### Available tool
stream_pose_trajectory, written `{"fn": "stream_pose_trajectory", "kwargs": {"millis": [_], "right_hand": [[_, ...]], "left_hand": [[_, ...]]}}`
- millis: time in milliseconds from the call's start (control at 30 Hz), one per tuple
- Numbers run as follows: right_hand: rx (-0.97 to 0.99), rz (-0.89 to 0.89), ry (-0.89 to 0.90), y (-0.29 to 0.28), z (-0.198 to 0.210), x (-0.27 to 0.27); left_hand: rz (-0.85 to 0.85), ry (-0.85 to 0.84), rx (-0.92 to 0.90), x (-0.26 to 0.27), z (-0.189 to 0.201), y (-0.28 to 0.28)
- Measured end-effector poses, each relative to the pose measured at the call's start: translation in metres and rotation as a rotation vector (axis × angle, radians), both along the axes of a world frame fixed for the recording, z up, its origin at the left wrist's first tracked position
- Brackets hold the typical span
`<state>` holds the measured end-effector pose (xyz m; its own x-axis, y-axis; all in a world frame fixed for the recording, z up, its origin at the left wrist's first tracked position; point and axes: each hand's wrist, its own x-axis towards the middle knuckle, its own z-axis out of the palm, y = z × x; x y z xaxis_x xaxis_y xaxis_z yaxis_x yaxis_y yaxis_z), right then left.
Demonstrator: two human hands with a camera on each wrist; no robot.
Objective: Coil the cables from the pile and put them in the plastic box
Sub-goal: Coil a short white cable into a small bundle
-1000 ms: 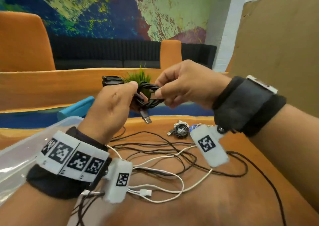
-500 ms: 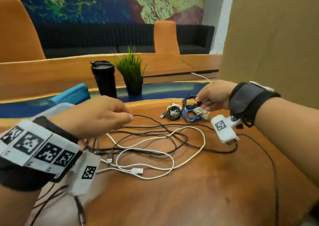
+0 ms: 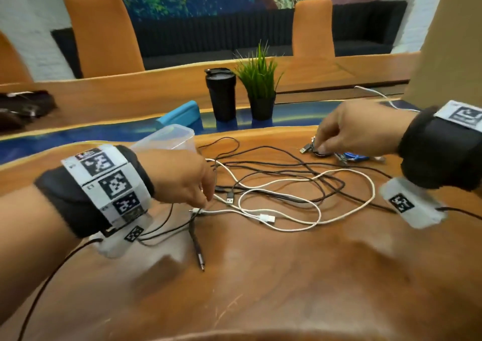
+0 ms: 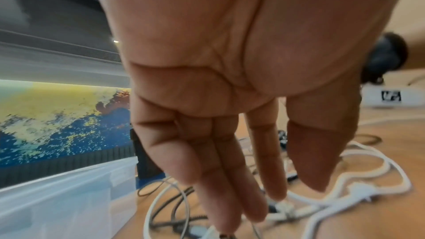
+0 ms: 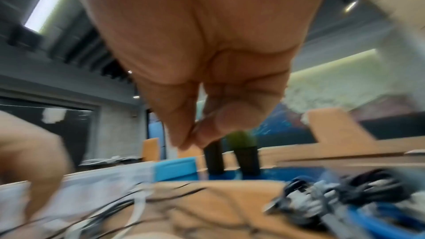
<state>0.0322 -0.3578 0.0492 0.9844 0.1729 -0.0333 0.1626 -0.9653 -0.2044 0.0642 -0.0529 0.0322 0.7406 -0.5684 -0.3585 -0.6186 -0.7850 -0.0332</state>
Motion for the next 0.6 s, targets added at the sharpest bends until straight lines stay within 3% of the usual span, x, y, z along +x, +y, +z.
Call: {"fn": "stream_pose_trajectory", "kwargs": {"millis": [100,200,267,500,600], "right_hand": [[-0.214,0.346,0.258,0.048,-0.018,-0.037],[-0.588,0.466,0.247,0.068,-0.05,-0.045],[-0.668,0.496,0.172,0.068,-0.06,-0.041],[-0.49,0.473,0.133,0.054,-0.04,-0.039],[-0.173,0.326,0.014,0.048,-0.002,-0.04]], "left_hand": [[-0.036,0.0,0.126,-0.008,-0.011,0.001],[-0.017,0.015,0.16,-0.014,-0.017,0.007],[0.013,0.026,0.139,-0.016,-0.02,0.013],[0.07,0.048,0.041,-0.014,-0.029,0.022],[0.098,0.092,-0.011,-0.008,-0.025,0.022]]}}
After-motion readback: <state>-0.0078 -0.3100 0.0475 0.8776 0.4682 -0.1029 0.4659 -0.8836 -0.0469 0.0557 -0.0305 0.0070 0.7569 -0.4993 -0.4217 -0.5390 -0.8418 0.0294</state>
